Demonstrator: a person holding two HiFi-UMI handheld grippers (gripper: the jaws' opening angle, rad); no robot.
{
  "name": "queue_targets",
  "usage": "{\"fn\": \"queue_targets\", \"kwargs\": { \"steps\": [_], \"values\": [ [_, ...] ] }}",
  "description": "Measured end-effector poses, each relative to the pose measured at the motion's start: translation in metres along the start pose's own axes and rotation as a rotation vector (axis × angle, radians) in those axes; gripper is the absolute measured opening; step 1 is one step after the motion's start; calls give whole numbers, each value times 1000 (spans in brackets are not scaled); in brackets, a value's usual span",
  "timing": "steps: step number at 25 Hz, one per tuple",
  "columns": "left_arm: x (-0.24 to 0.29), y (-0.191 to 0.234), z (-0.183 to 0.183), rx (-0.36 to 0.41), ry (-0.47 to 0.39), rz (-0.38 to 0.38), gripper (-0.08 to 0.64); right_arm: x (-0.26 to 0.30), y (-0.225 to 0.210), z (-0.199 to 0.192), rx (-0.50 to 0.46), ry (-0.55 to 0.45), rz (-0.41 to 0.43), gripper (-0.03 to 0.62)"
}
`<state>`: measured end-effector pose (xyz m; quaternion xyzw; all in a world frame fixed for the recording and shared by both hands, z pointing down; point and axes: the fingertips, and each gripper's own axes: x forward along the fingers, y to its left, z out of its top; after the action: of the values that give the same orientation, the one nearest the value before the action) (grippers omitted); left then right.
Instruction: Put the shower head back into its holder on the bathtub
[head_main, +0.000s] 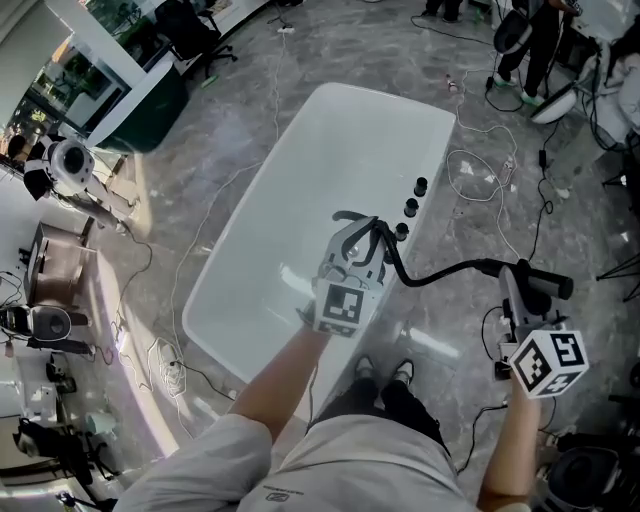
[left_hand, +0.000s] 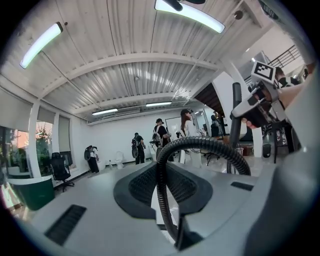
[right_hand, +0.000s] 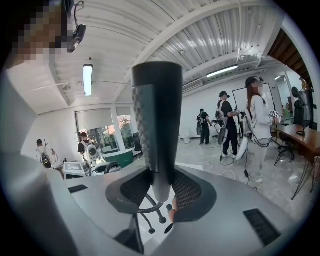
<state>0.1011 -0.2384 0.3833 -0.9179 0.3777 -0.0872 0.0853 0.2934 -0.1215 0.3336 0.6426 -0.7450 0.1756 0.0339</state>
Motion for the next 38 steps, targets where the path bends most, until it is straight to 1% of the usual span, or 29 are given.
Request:
{"fn": "queue_targets", "kwargs": {
  "steps": [6,10,13,16,20,24,28,30,34,38],
  "values": [
    [-21,-3,-54,-45,107,7,52,6,12,-10,-4,24,14,141],
    [-35,-1,-83,-66,161,13,52,8,15,-13,14,13,-8,141],
    [-49,2,-104,-97,206,14,51,9,17,-16,31,6,-31,141],
    [-54,-8,-134,-123,261,-22,51,7,22,-22,30,3,-49,141],
    [-48,-29,-180,-154,333,-81,52,3,29,-25,18,-5,-56,141],
    [-33,-49,-216,-183,376,-95,52,0,26,-23,40,-16,-28,141],
    [-13,-61,-244,-193,397,-72,52,-1,17,-15,81,-43,16,141],
    [-4,-68,-265,-199,420,-60,52,1,12,-15,107,-56,37,141],
    [3,-82,-314,-214,491,-55,52,12,1,-32,153,-47,62,141],
    [9,-90,-353,-213,565,-69,52,29,-7,-50,186,-24,79,141]
  ]
}}
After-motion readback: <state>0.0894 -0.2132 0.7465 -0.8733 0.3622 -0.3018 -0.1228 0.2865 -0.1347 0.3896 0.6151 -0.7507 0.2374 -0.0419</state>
